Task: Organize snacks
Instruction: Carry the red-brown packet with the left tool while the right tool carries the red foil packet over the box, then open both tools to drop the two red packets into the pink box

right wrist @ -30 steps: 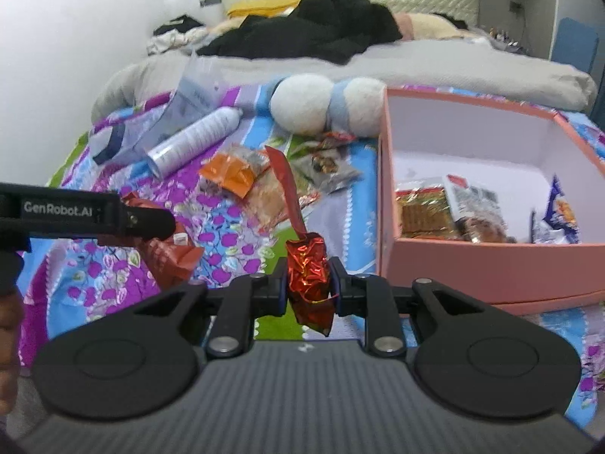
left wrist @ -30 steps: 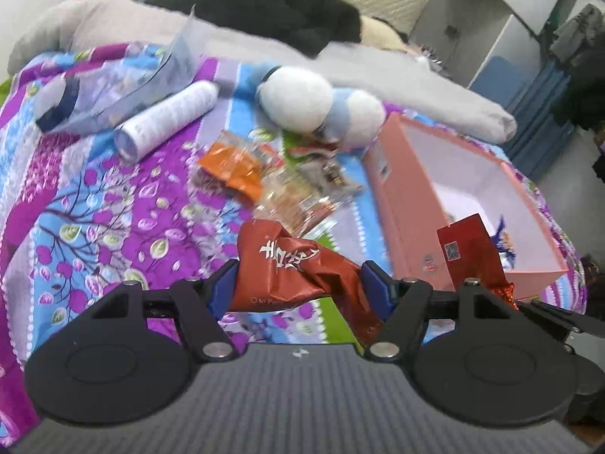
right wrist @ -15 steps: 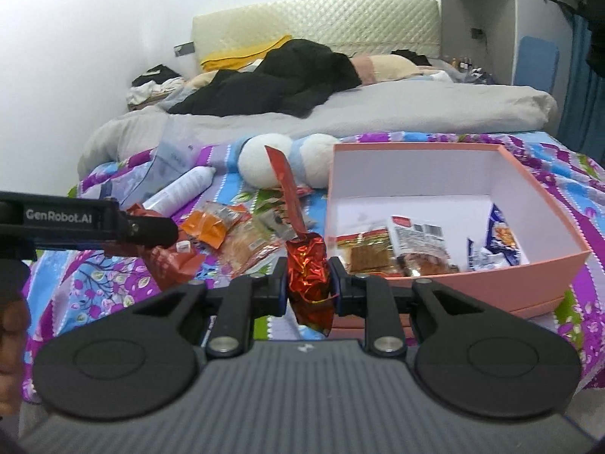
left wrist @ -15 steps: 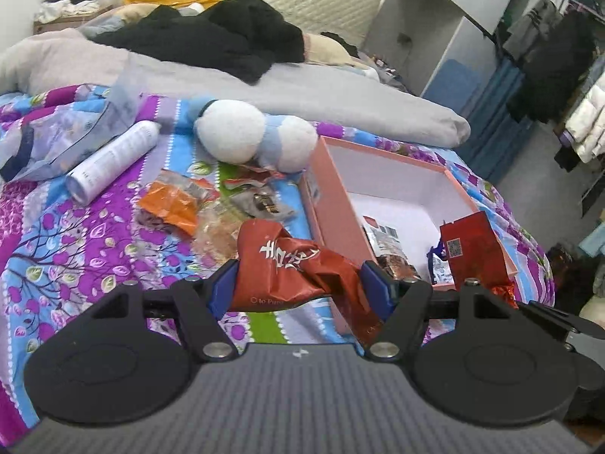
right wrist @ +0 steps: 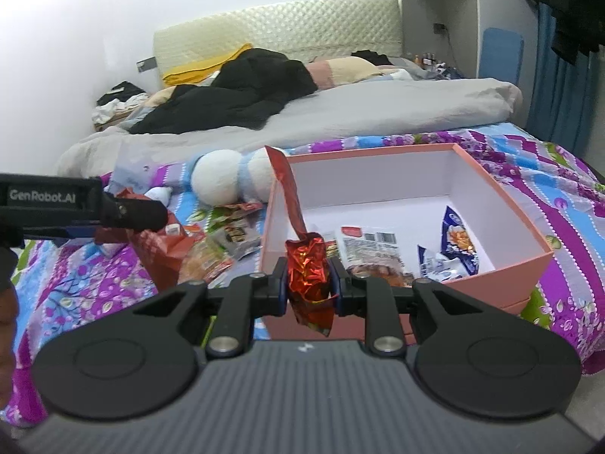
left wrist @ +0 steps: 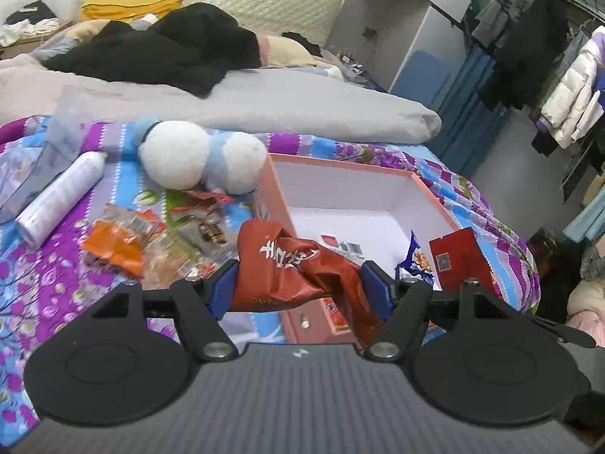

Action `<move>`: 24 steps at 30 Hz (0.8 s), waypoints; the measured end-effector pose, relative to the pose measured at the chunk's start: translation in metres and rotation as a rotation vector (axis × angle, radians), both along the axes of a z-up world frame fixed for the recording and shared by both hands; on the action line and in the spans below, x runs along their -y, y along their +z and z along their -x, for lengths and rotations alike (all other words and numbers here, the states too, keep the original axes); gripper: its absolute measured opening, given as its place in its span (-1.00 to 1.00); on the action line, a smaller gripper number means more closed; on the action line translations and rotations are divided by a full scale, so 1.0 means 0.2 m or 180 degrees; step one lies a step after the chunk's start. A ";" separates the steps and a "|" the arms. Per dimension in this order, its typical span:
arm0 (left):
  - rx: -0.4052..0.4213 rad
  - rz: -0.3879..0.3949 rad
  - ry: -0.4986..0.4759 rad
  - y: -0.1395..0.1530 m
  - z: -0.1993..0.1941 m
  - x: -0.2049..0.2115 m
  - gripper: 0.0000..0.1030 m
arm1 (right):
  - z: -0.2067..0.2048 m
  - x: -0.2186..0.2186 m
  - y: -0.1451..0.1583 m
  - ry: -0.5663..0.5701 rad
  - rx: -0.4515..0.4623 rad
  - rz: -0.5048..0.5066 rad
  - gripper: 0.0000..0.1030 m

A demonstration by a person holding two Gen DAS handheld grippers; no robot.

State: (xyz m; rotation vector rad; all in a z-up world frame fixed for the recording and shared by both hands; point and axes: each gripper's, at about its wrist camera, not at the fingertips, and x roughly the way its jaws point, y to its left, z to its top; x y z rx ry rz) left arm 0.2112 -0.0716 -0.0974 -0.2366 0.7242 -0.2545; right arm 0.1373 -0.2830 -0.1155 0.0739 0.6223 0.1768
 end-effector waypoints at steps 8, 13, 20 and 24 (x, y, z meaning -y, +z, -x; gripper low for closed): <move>-0.0104 -0.0023 -0.0218 -0.06 -0.28 0.16 0.43 | -0.19 0.08 -0.05 -0.0067 -0.0102 0.0018 -0.51; -0.0200 -0.0030 -0.0297 -0.13 -0.47 0.24 0.43 | -0.33 0.12 -0.10 -0.0112 -0.0157 0.0053 -0.51; -0.0302 -0.0082 -0.0385 -0.23 -0.67 0.31 0.44 | -0.52 0.18 -0.19 -0.0209 -0.0290 0.0044 -0.50; -0.0370 -0.0109 -0.0391 -0.29 -0.76 0.33 0.44 | -0.60 0.20 -0.25 -0.0227 -0.0417 0.0032 -0.50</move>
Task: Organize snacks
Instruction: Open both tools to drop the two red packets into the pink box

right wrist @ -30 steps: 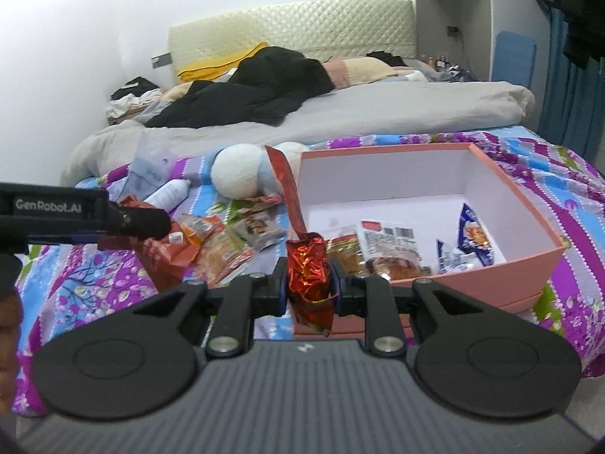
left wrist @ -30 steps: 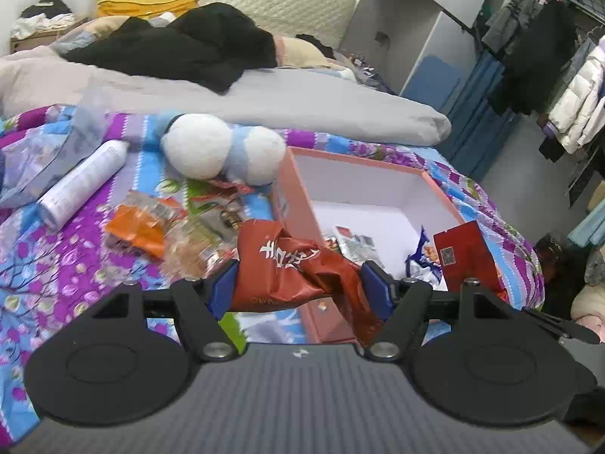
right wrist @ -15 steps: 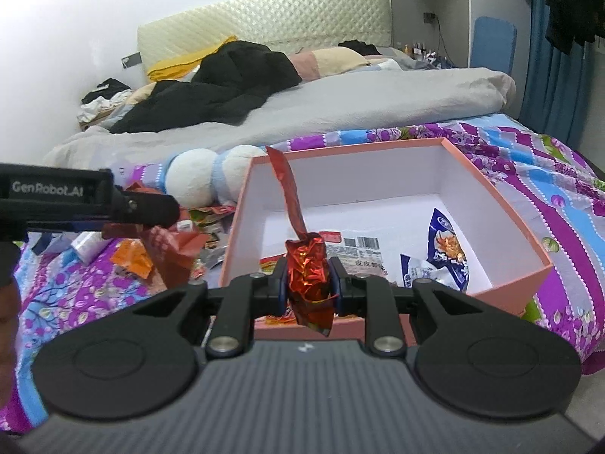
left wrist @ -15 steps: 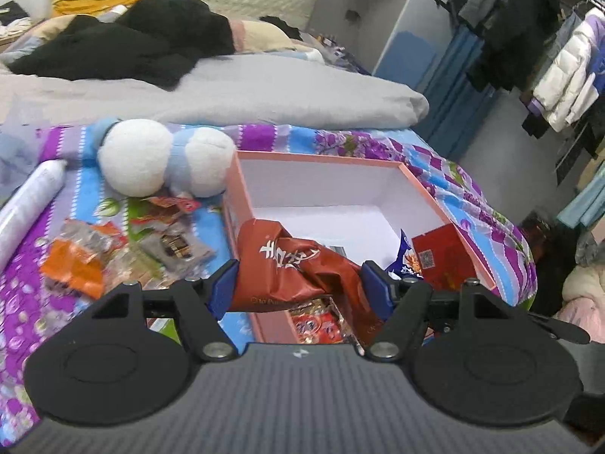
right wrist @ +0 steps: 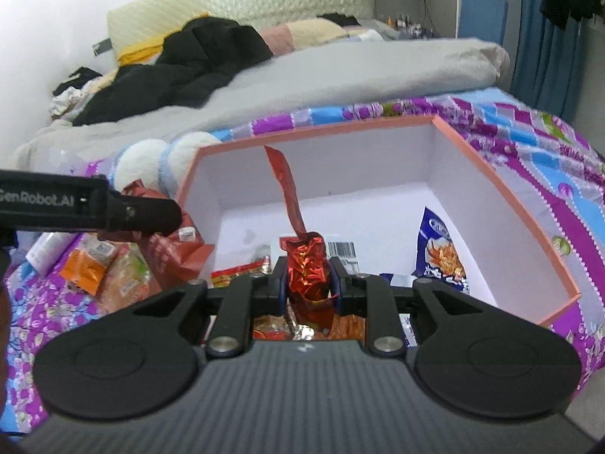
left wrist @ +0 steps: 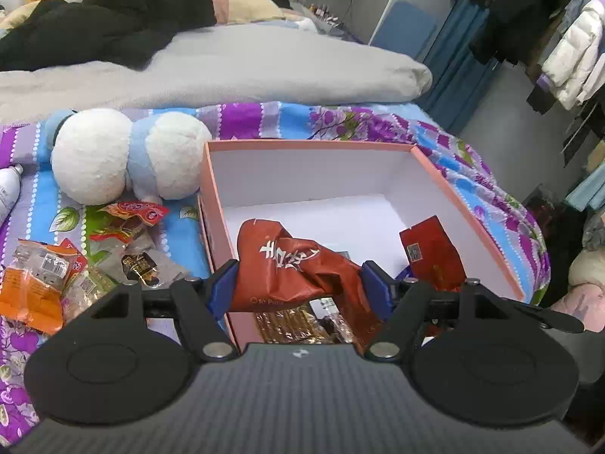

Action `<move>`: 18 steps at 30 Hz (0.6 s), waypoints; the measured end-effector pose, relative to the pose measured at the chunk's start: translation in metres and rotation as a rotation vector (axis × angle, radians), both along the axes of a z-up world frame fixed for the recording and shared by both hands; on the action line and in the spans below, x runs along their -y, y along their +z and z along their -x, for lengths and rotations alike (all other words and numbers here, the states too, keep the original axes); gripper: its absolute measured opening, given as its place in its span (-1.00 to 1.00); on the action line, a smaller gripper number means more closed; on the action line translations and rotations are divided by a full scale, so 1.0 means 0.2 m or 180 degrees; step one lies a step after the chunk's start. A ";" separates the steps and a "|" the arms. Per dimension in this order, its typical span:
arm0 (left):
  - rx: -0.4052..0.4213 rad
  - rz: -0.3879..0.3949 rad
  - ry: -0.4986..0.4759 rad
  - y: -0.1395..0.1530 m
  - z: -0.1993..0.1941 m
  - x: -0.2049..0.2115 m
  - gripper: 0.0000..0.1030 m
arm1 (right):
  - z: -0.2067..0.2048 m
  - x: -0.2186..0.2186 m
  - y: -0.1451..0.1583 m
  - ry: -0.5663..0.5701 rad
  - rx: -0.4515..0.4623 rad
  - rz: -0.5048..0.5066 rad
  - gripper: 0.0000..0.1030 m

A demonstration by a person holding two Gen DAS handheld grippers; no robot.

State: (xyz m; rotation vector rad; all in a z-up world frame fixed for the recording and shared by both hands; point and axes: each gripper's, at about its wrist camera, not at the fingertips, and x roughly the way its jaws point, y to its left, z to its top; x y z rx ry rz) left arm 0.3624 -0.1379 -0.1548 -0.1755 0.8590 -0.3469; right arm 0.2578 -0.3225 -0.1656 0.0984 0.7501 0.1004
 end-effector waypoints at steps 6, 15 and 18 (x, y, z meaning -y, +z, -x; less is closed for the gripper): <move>-0.0043 -0.0022 -0.0044 -0.05 -0.05 0.01 0.44 | -0.06 0.02 -0.08 -0.0041 -0.0126 -0.0042 -0.48; -0.0008 -0.0041 -0.0026 0.00 -0.03 -0.02 0.70 | -0.09 0.02 -0.08 -0.0105 -0.0150 0.0110 0.05; 0.0058 -0.0069 -0.0026 0.05 0.01 -0.03 0.70 | -0.06 0.01 -0.06 -0.0093 -0.0113 0.0085 0.05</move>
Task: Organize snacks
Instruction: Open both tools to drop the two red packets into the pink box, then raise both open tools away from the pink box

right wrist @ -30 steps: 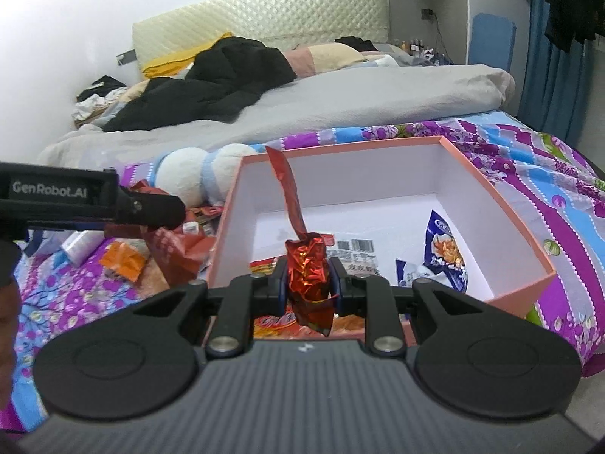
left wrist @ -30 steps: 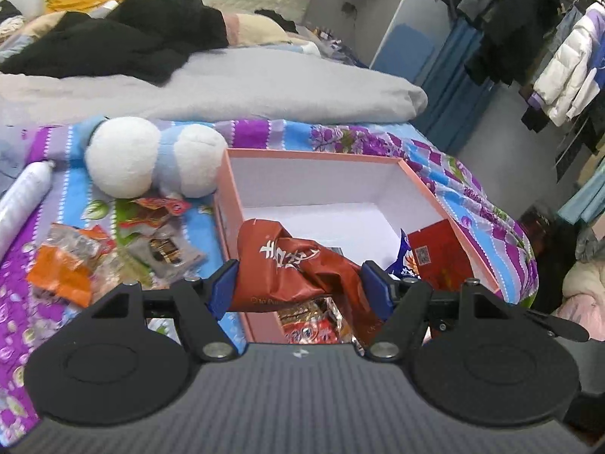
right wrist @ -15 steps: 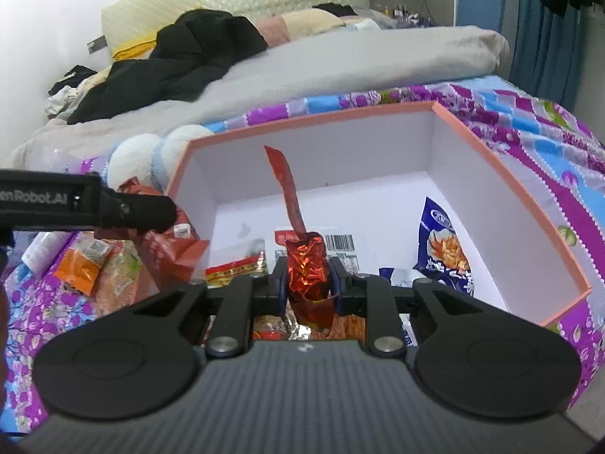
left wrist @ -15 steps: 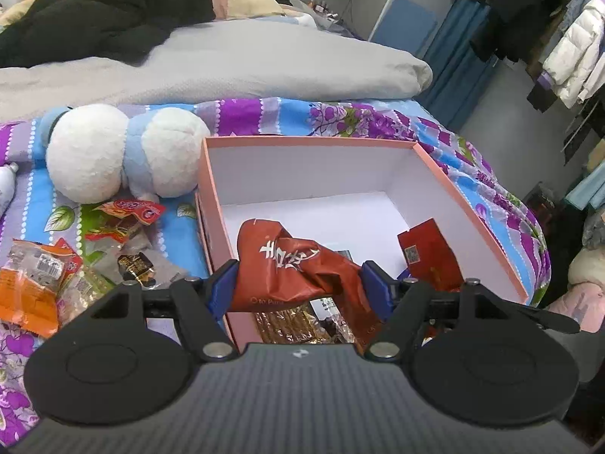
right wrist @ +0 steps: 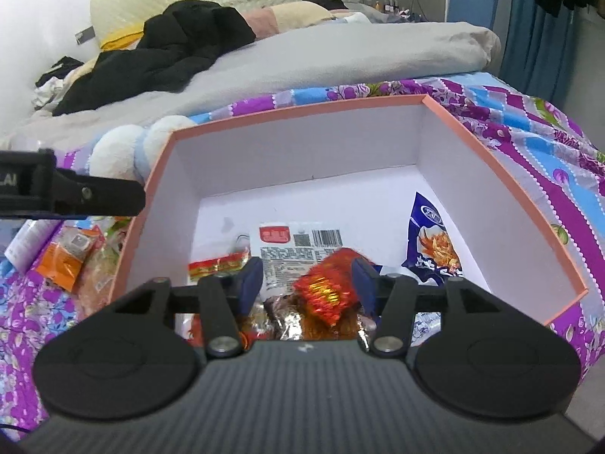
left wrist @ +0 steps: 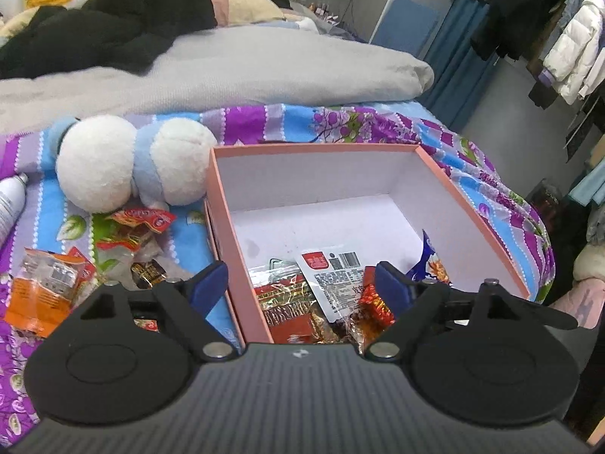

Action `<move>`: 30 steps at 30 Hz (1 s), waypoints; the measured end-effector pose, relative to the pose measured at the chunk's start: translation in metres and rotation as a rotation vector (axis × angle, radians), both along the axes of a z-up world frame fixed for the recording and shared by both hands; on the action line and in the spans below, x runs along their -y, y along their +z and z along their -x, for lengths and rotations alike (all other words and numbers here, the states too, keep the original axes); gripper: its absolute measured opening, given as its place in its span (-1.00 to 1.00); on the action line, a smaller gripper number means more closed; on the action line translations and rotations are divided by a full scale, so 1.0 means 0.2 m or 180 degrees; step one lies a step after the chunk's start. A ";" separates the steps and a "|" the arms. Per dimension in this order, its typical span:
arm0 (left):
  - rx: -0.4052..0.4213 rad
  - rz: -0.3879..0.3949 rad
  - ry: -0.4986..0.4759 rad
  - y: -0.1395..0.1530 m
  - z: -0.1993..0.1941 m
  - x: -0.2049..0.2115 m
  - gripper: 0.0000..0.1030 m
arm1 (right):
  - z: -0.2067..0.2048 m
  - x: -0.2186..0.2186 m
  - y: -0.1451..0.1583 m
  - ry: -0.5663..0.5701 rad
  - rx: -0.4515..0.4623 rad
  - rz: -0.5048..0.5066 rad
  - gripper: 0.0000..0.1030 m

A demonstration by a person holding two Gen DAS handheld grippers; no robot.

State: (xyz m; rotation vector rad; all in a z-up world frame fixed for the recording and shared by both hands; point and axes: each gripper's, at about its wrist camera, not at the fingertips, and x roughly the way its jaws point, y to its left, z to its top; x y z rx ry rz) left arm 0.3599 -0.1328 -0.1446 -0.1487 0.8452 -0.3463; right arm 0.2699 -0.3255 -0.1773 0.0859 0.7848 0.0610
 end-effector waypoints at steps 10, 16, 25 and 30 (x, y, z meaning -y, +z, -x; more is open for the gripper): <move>0.0282 0.0002 0.0070 0.22 0.25 -0.07 0.70 | 0.17 -0.04 0.15 0.0063 0.0217 -0.0102 0.05; 0.0441 0.0025 0.0148 0.35 0.43 -0.14 0.70 | 0.31 -0.07 0.25 0.0106 0.0360 -0.0160 0.05; 0.0603 0.0035 0.0270 0.47 0.72 -0.25 0.70 | 0.53 -0.13 0.37 0.0191 0.0543 -0.0234 0.05; 0.0694 0.0030 0.0332 0.50 0.89 -0.32 0.70 | 0.65 -0.16 0.40 0.0241 0.0580 -0.0319 0.05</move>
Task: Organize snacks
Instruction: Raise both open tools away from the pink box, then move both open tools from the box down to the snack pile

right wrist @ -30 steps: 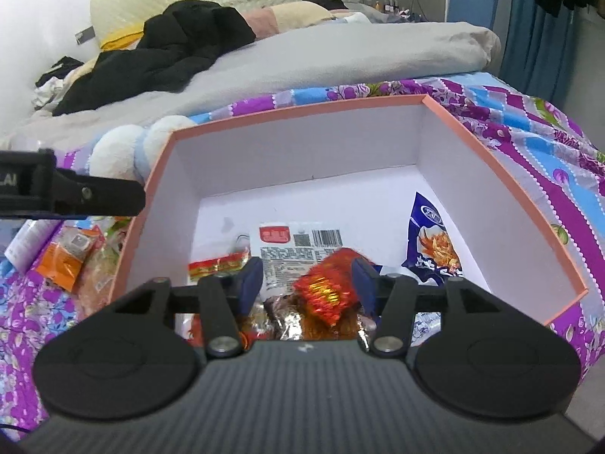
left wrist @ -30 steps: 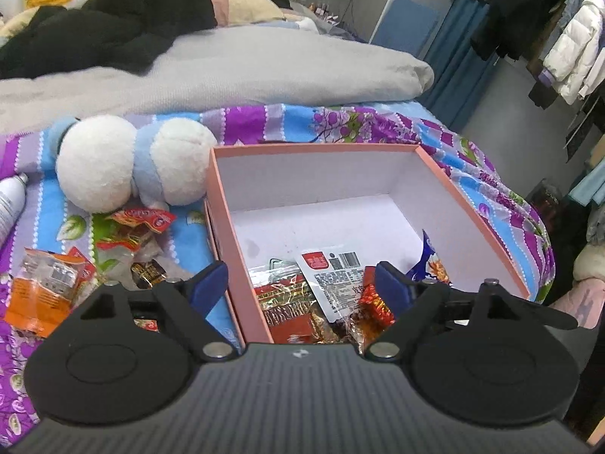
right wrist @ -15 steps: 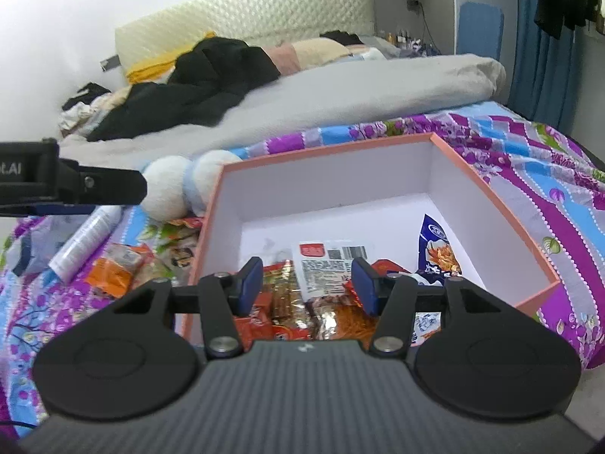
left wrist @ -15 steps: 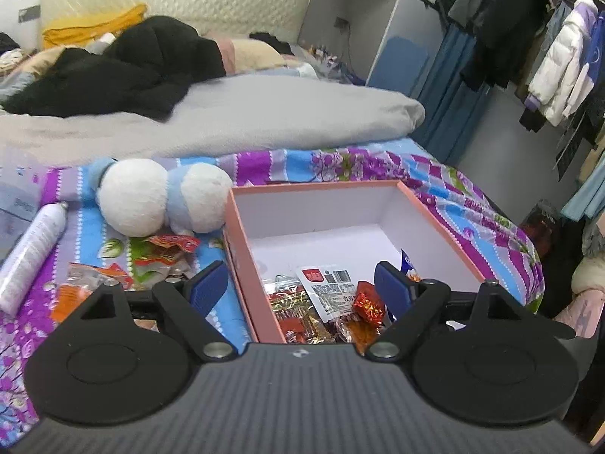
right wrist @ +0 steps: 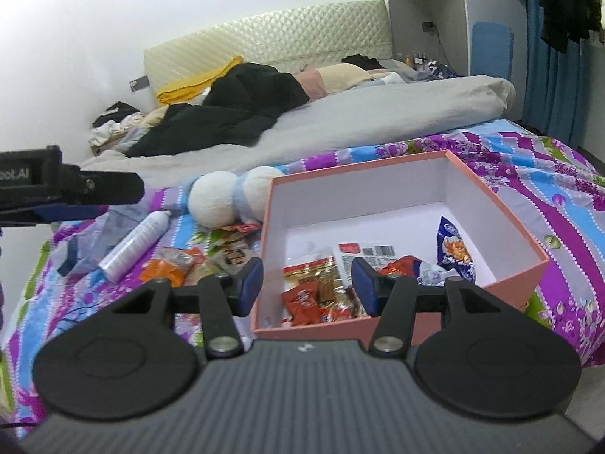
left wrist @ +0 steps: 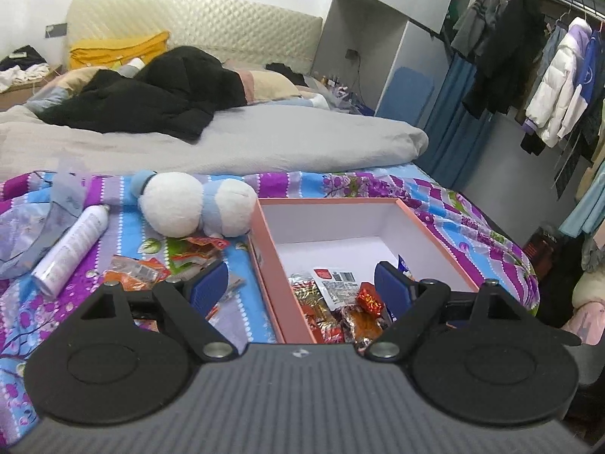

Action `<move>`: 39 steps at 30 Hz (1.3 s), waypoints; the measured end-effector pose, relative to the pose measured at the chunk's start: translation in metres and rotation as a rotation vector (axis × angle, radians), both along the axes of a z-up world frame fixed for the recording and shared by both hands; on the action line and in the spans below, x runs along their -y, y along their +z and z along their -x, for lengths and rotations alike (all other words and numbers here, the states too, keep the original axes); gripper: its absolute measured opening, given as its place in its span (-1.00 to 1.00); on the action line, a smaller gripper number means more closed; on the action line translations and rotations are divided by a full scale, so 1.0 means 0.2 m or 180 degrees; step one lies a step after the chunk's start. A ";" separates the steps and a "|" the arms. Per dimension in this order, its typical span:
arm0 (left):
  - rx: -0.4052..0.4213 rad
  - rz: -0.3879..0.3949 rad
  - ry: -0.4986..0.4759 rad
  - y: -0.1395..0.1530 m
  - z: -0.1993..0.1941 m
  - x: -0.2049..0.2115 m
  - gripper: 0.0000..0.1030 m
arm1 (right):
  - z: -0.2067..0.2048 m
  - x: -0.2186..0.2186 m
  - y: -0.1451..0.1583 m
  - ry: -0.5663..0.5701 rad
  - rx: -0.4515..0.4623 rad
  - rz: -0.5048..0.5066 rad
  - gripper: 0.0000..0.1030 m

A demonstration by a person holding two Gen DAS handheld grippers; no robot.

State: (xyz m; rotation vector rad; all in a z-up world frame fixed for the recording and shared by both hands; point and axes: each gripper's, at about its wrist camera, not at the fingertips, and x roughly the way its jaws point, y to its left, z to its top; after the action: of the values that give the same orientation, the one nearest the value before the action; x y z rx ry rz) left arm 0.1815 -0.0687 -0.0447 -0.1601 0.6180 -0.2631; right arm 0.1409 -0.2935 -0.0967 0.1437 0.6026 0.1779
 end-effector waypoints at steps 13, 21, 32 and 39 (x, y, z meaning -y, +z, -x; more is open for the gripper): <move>0.0025 -0.0044 0.0297 -0.05 0.40 -0.16 0.71 | 0.25 -0.13 0.00 0.0319 0.0068 -0.0035 0.05; -0.0073 -0.0144 0.0422 -0.14 0.58 -0.22 0.71 | 0.39 -0.17 -0.06 0.0501 0.0068 -0.0011 0.05; -0.0192 -0.0105 0.0520 -0.21 0.55 -0.27 0.71 | 0.43 -0.28 -0.10 0.0715 0.0058 -0.0038 0.05; -0.0326 -0.0067 0.0600 -0.28 0.46 -0.35 0.71 | 0.37 -0.35 -0.14 0.0796 -0.0039 -0.0021 0.05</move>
State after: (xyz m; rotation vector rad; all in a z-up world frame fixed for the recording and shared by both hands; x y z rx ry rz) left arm 0.0890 0.0003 -0.1017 -0.2111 0.7021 -0.0665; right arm 0.0678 -0.2243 -0.1244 0.0753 0.6314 0.4212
